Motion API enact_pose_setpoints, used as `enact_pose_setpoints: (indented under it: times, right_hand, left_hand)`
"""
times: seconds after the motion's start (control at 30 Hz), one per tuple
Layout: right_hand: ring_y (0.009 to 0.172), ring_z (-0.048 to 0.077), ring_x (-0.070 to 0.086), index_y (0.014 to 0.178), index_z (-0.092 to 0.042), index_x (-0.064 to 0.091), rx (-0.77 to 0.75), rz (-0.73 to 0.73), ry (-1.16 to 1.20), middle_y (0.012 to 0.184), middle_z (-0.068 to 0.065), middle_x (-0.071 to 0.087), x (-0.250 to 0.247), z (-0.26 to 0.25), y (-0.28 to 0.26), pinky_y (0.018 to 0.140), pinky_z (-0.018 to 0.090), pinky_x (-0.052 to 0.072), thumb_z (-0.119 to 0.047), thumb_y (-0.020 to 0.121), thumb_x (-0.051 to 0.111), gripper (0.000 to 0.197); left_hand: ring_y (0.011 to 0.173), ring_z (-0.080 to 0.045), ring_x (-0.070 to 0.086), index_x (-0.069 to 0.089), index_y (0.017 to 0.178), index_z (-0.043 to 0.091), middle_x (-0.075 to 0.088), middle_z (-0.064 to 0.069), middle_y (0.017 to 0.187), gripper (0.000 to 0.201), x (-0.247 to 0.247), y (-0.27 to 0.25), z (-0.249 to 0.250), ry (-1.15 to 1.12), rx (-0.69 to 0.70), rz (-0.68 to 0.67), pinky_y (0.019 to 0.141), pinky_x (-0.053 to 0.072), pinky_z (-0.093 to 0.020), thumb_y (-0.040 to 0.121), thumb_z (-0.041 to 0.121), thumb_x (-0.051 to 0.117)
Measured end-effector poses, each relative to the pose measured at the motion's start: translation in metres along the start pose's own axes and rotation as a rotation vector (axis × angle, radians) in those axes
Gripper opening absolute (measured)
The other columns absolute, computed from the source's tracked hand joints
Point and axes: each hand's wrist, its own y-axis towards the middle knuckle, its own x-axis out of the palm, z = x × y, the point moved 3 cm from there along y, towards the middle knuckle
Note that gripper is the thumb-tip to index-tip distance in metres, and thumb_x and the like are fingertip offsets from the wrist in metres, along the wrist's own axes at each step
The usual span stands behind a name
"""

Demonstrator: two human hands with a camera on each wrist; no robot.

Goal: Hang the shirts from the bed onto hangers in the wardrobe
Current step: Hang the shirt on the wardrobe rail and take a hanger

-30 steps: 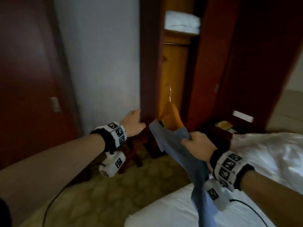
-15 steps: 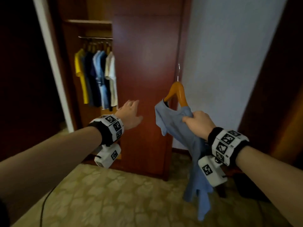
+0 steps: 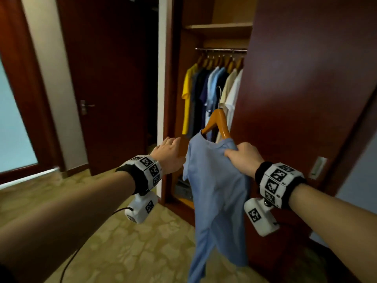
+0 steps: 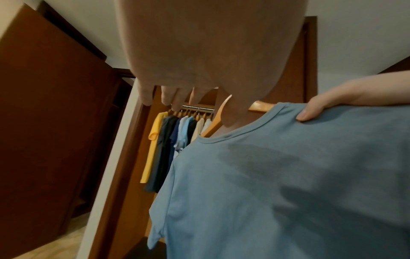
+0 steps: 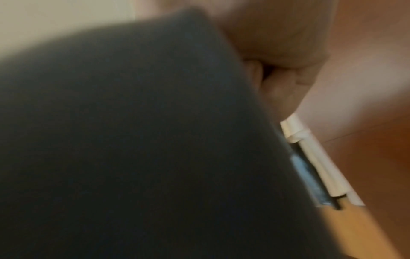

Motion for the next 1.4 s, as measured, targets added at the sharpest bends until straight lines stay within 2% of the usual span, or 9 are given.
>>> enact_pose_setpoints:
  times: [0.27,0.43,0.6,0.7,0.8,0.9,0.97,1.13,1.4]
  right_hand:
    - [0.081,0.030,0.057,0.077,-0.006,0.060,-0.048,-0.056,0.076,0.083,0.012,0.060,0.074,-0.066,0.202,0.056,0.030,0.033,-0.029,0.089,0.061,0.026]
    - [0.101,0.036,0.062,0.098,0.001,0.067,-0.044,-0.057,0.078,0.103,0.018,0.066,0.116,-0.096,0.304,0.072,0.028,0.037,-0.032,0.088,0.061,0.035]
    - [0.081,0.029,0.055,0.071,-0.010,0.055,-0.026,-0.065,0.094,0.089,0.011,0.060,0.153,-0.111,0.397,0.066,0.026,0.035,-0.028,0.090,0.060,0.027]
    - [0.079,0.028,0.053,0.066,-0.015,0.051,-0.021,-0.015,0.082,0.089,0.011,0.060,0.175,-0.122,0.457,0.053,0.028,0.030,-0.028,0.089,0.061,0.028]
    - [0.079,0.028,0.053,0.074,-0.014,0.053,-0.006,0.012,0.069,0.090,0.010,0.059,0.199,-0.138,0.515,0.051,0.026,0.030,-0.028,0.091,0.060,0.024]
    - [0.080,0.029,0.054,0.084,-0.010,0.058,0.021,0.023,0.034,0.092,0.011,0.060,0.216,-0.158,0.577,0.060,0.027,0.036,-0.030,0.093,0.059,0.022]
    - [0.091,0.033,0.060,0.097,-0.005,0.064,0.055,0.031,0.008,0.102,0.016,0.064,0.225,-0.171,0.618,0.070,0.027,0.040,-0.031,0.093,0.059,0.027]
    - [0.108,0.036,0.061,0.115,-0.002,0.062,0.132,0.082,-0.037,0.120,0.020,0.062,0.235,-0.196,0.708,0.076,0.029,0.042,-0.029,0.092,0.058,0.035]
    - [0.111,0.036,0.059,0.122,-0.001,0.058,0.136,0.175,-0.128,0.127,0.020,0.058,0.215,-0.219,0.830,0.076,0.029,0.040,-0.026,0.096,0.053,0.036]
  left_hand:
    - [0.152,-0.022,0.006,0.014,0.156,0.013,0.017,-0.005,0.163,0.072,-0.028,0.175,-0.096,0.090,-0.064,0.069,0.120,0.016,-0.045,0.098,0.038,0.050]
    - [0.152,-0.022,0.003,0.008,0.157,0.014,0.012,-0.005,0.165,0.076,-0.024,0.262,-0.148,0.113,-0.092,0.043,0.121,0.015,-0.044,0.099,0.041,0.049]
    - [0.153,-0.022,0.003,0.008,0.157,0.014,0.012,-0.006,0.165,0.074,-0.018,0.356,-0.195,0.118,-0.093,0.035,0.122,0.014,-0.043,0.100,0.039,0.048]
    - [0.152,-0.022,0.004,0.008,0.157,0.014,0.012,-0.006,0.165,0.074,-0.013,0.418,-0.220,0.111,-0.062,0.043,0.122,0.014,-0.044,0.100,0.040,0.048]
    - [0.152,-0.023,0.005,0.009,0.157,0.015,0.013,-0.006,0.165,0.075,-0.010,0.481,-0.248,0.099,-0.013,0.039,0.121,0.014,-0.044,0.099,0.040,0.049]
    - [0.152,-0.022,0.004,0.009,0.157,0.016,0.011,-0.005,0.165,0.075,-0.018,0.549,-0.277,0.099,0.031,0.029,0.121,0.013,-0.044,0.098,0.039,0.050]
    - [0.152,-0.022,0.004,0.009,0.158,0.016,0.011,-0.004,0.165,0.074,-0.029,0.595,-0.294,0.080,0.058,0.035,0.121,0.013,-0.043,0.099,0.038,0.049]
    - [0.149,-0.026,0.019,0.016,0.157,0.011,0.020,-0.011,0.162,0.072,-0.031,0.691,-0.313,-0.037,0.143,0.026,0.120,0.023,-0.040,0.098,0.034,0.052]
    - [0.152,-0.025,0.001,0.012,0.156,0.006,0.010,-0.013,0.164,0.075,-0.030,0.813,-0.284,-0.048,0.371,0.027,0.120,0.005,-0.030,0.099,0.033,0.051]
